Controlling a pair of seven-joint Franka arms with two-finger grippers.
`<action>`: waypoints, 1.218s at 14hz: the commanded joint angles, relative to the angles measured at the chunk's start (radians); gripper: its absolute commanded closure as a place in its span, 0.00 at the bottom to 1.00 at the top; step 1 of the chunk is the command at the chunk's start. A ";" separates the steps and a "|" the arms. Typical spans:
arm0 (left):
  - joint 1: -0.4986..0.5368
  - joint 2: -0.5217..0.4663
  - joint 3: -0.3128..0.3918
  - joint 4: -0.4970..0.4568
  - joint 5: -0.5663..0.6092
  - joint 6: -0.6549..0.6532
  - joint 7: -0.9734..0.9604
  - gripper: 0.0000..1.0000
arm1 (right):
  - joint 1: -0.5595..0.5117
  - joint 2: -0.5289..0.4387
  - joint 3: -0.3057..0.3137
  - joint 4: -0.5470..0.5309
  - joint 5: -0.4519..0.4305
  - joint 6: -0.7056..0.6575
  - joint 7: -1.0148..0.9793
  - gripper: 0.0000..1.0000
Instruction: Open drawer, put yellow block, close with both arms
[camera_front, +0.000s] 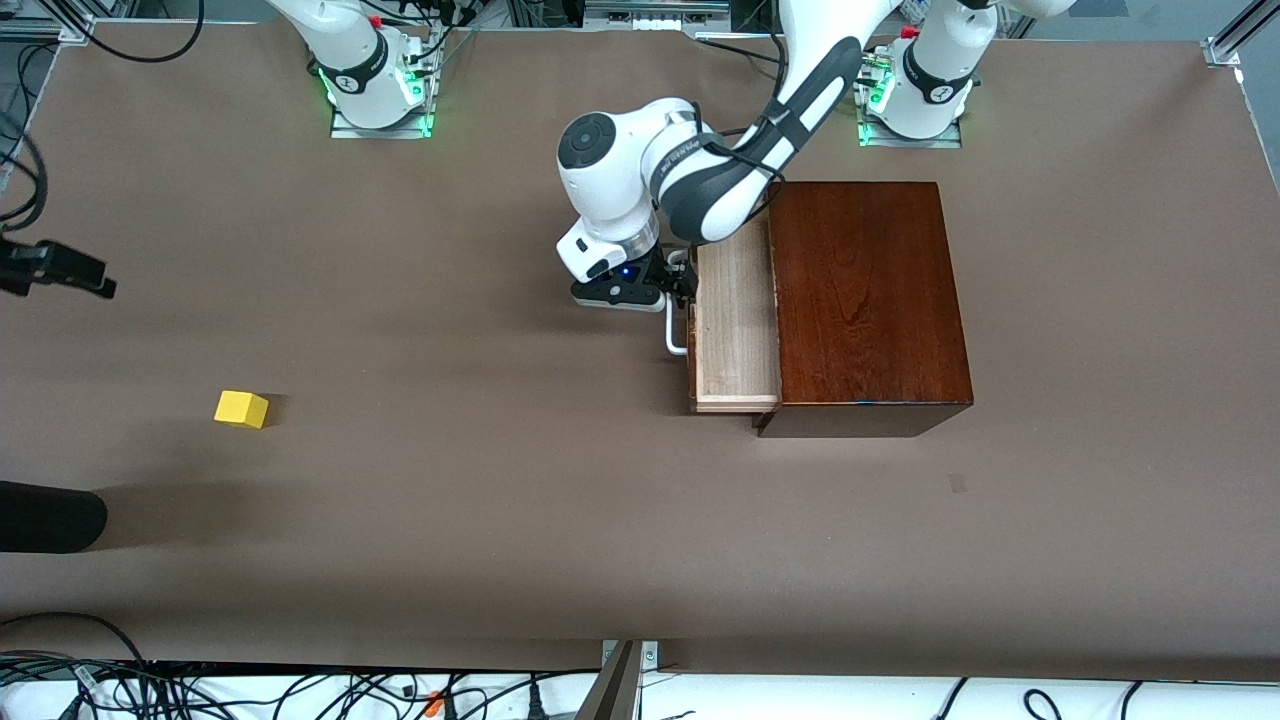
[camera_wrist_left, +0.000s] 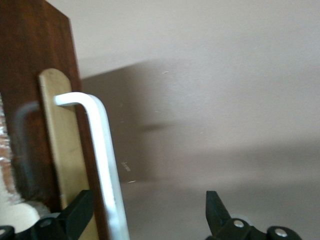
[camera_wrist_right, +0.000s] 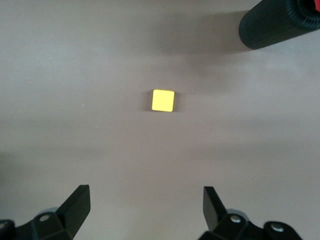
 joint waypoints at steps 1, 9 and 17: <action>-0.010 -0.009 -0.004 0.096 0.027 -0.132 -0.001 0.00 | -0.005 0.103 0.003 0.082 0.002 0.024 -0.032 0.00; 0.112 -0.210 -0.002 0.119 -0.155 -0.248 0.135 0.00 | -0.002 0.235 0.006 -0.212 0.008 0.516 -0.023 0.00; 0.375 -0.374 -0.004 0.119 -0.254 -0.444 0.499 0.00 | -0.005 0.347 0.006 -0.367 0.092 0.848 -0.006 0.00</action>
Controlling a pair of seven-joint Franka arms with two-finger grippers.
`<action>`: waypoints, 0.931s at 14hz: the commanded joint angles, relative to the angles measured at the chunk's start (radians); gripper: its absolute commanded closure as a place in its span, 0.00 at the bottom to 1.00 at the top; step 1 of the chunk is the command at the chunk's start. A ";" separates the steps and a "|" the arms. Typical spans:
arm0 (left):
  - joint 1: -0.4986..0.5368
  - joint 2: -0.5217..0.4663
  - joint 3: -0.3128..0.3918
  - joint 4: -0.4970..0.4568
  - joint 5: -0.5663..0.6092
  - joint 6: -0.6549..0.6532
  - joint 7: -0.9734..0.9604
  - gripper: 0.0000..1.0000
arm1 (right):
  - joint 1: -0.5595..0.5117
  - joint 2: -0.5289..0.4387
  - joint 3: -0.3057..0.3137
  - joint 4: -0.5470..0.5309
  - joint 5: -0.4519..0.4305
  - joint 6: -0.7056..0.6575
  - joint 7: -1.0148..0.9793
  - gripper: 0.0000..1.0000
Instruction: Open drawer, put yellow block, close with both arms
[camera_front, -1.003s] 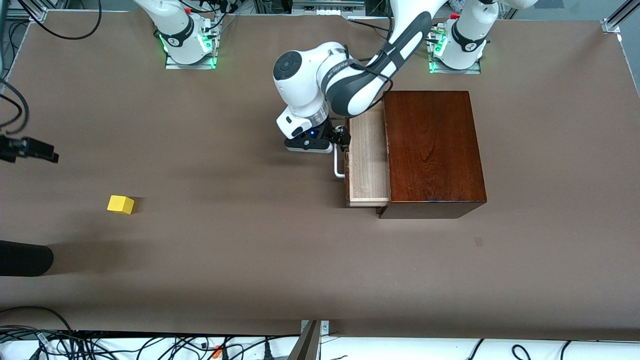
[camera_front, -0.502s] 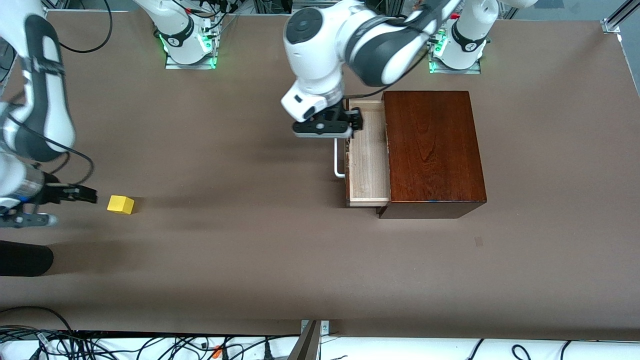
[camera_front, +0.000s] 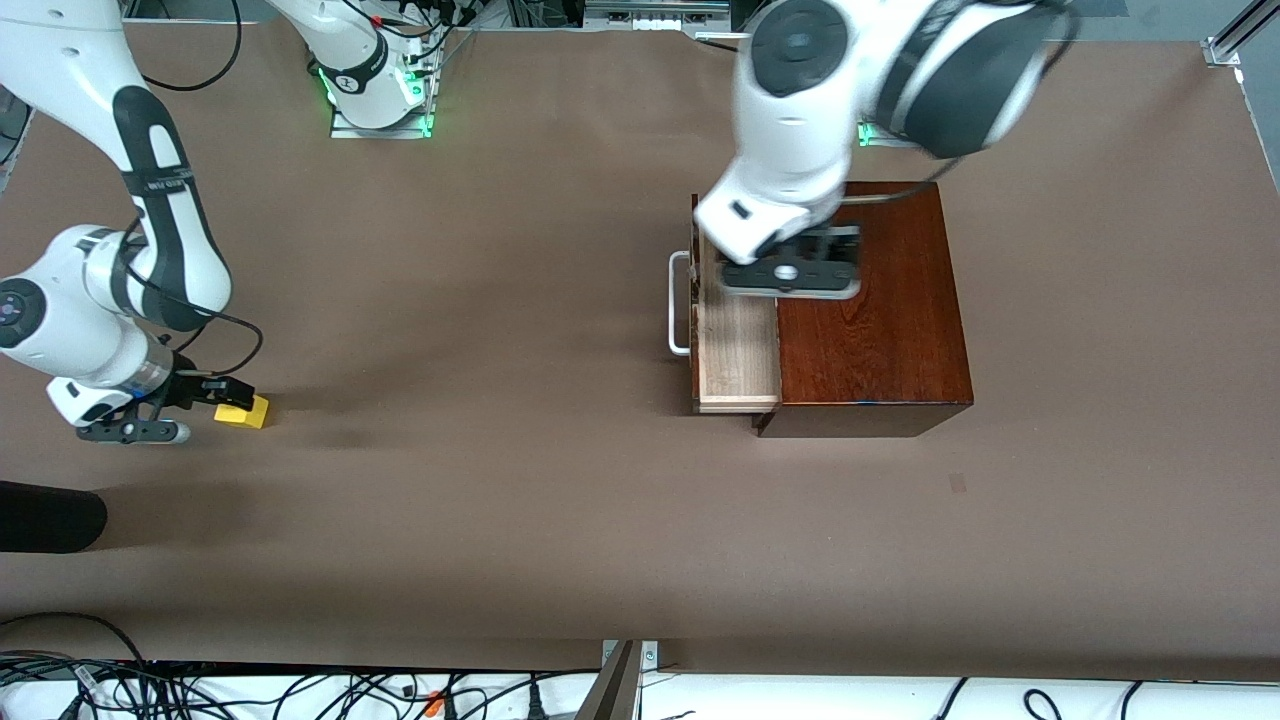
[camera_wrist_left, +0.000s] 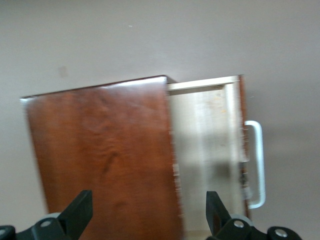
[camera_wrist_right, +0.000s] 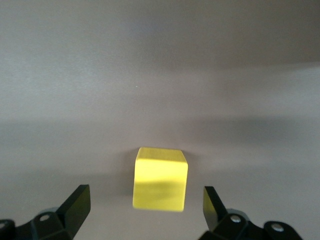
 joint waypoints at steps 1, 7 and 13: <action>0.107 -0.068 -0.007 -0.016 -0.071 -0.044 0.170 0.00 | -0.008 0.035 0.004 0.015 0.017 0.052 0.001 0.00; 0.452 -0.119 -0.006 -0.017 -0.237 -0.093 0.595 0.00 | -0.022 0.095 0.004 0.022 0.017 0.078 -0.009 0.00; 0.303 -0.289 0.261 -0.203 -0.270 -0.058 0.649 0.00 | -0.025 0.098 0.008 0.028 0.015 0.076 -0.043 1.00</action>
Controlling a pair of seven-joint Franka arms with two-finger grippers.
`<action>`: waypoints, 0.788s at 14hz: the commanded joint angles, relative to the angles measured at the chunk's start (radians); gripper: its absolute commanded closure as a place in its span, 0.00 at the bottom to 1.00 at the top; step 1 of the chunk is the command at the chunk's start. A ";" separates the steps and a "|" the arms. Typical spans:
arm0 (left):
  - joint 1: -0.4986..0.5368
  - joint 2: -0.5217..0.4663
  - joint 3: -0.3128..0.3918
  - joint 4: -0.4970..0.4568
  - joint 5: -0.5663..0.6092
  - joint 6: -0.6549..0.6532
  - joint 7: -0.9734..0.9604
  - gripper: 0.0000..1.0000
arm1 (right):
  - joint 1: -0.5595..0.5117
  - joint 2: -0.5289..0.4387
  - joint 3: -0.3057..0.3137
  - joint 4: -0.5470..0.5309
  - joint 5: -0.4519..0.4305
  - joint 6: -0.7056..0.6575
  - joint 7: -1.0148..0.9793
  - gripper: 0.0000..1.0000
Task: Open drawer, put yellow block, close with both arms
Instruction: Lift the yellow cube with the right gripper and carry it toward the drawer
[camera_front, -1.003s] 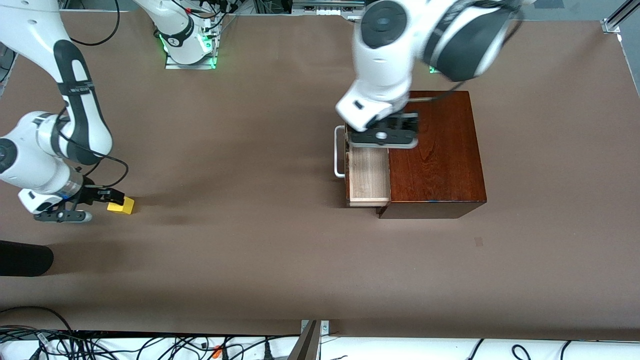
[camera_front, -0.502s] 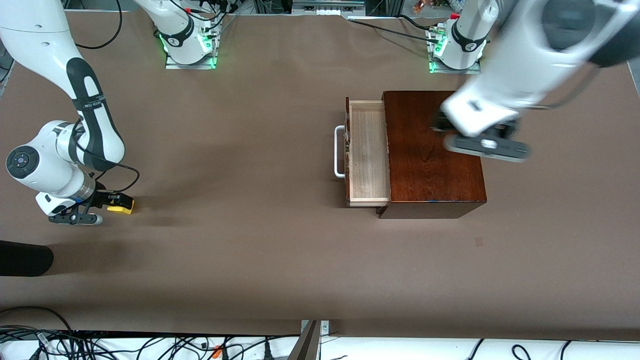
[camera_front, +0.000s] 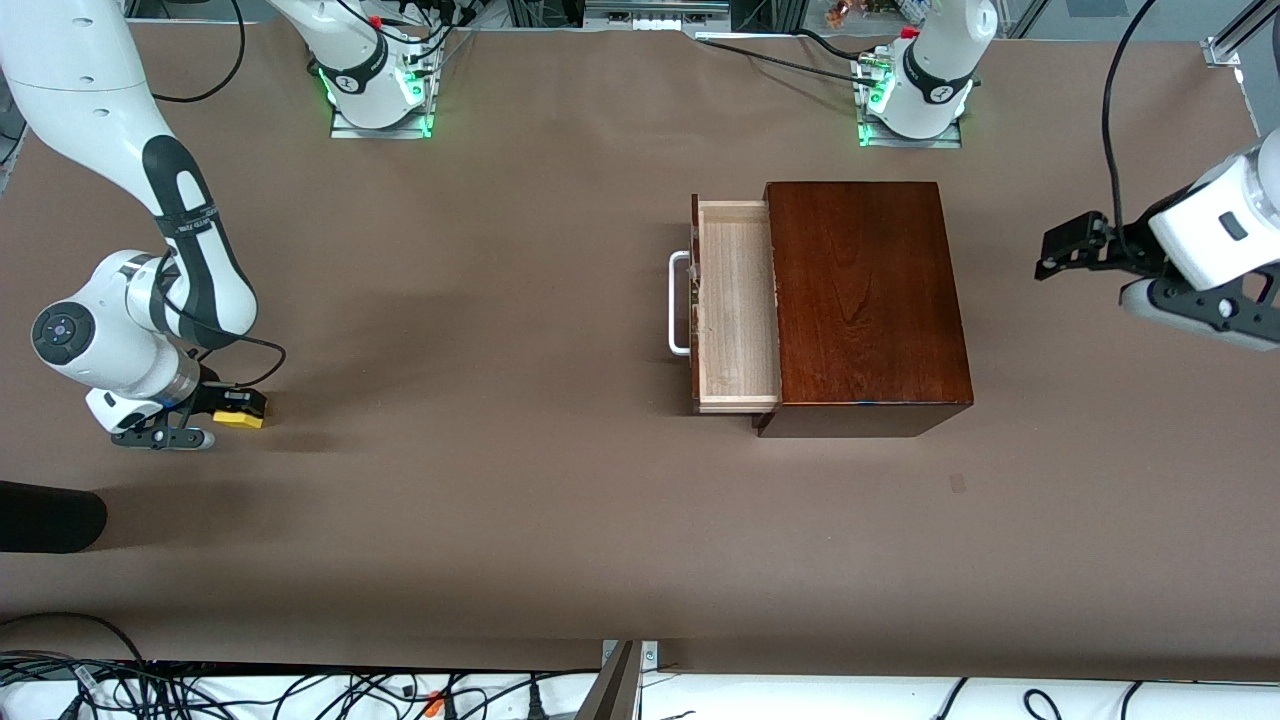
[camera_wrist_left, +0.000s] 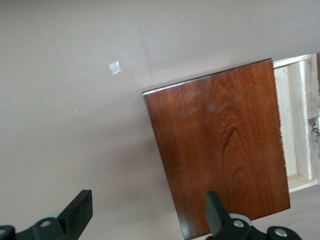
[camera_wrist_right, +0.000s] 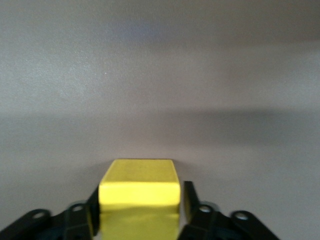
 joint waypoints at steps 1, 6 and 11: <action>-0.126 -0.142 0.131 -0.170 -0.017 0.035 -0.058 0.00 | -0.006 -0.016 0.012 0.033 0.012 -0.026 -0.027 1.00; -0.144 -0.219 0.131 -0.316 -0.015 0.186 -0.273 0.00 | 0.003 -0.191 0.018 0.217 -0.002 -0.511 -0.018 1.00; -0.135 -0.198 0.125 -0.274 -0.004 0.134 -0.272 0.00 | 0.041 -0.352 0.018 0.329 -0.008 -0.884 0.044 1.00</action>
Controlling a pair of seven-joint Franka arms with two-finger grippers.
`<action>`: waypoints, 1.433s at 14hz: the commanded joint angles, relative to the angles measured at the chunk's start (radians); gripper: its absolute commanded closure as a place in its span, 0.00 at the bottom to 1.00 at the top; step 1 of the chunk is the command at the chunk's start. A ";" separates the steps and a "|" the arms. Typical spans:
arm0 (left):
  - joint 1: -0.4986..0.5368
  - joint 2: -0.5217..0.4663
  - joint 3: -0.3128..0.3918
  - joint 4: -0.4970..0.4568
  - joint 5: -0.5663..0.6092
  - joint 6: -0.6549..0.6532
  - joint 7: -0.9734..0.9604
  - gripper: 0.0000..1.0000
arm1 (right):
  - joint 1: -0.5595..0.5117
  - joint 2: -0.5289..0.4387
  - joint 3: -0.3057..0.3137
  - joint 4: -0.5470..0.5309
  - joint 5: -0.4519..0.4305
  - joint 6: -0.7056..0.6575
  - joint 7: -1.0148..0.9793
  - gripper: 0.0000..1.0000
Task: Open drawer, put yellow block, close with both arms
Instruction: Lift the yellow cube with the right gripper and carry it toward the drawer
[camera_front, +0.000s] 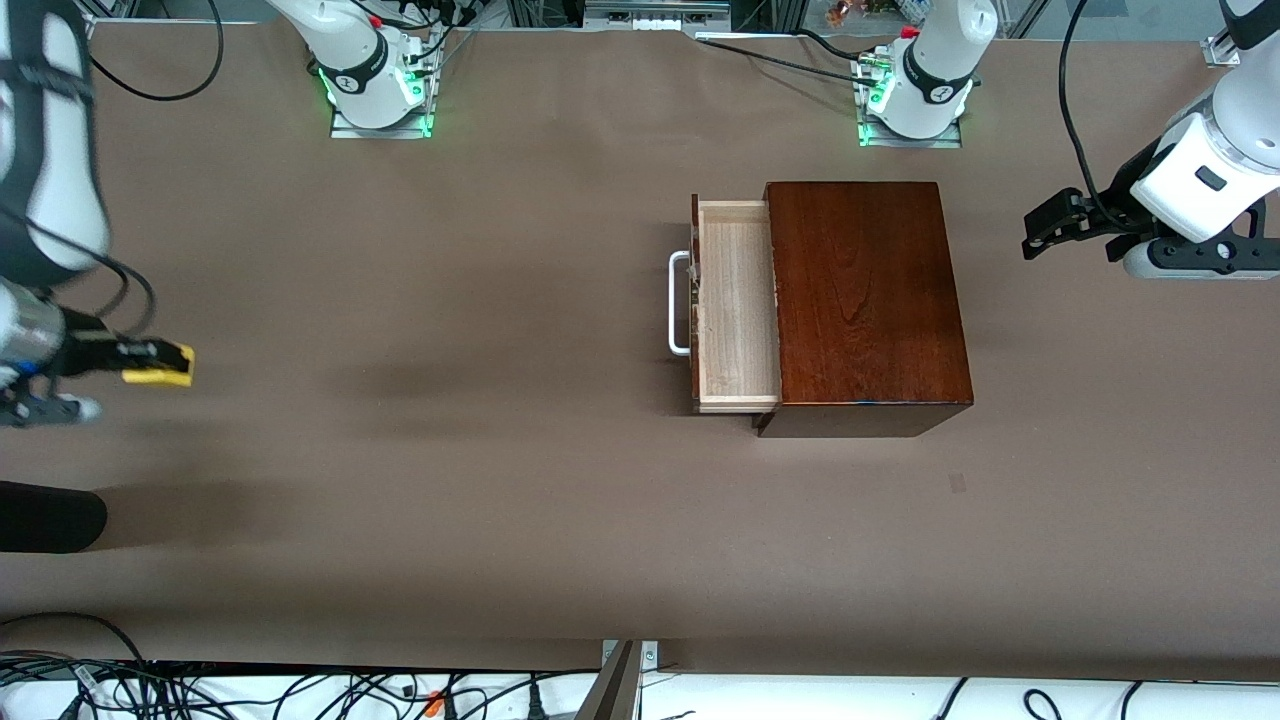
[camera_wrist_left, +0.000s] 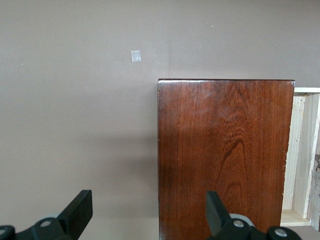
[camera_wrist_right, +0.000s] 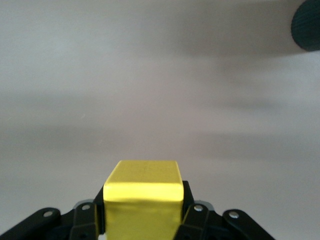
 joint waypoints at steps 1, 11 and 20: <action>0.001 -0.012 0.002 0.002 -0.004 -0.028 -0.011 0.00 | 0.045 -0.076 0.003 0.018 -0.010 -0.145 0.093 1.00; 0.003 -0.007 0.011 0.016 -0.004 -0.039 0.001 0.00 | 0.279 -0.131 0.344 0.053 0.002 -0.250 1.293 1.00; 0.003 -0.007 0.003 0.016 -0.004 -0.039 0.000 0.00 | 0.629 0.140 0.426 0.249 -0.011 0.005 2.292 1.00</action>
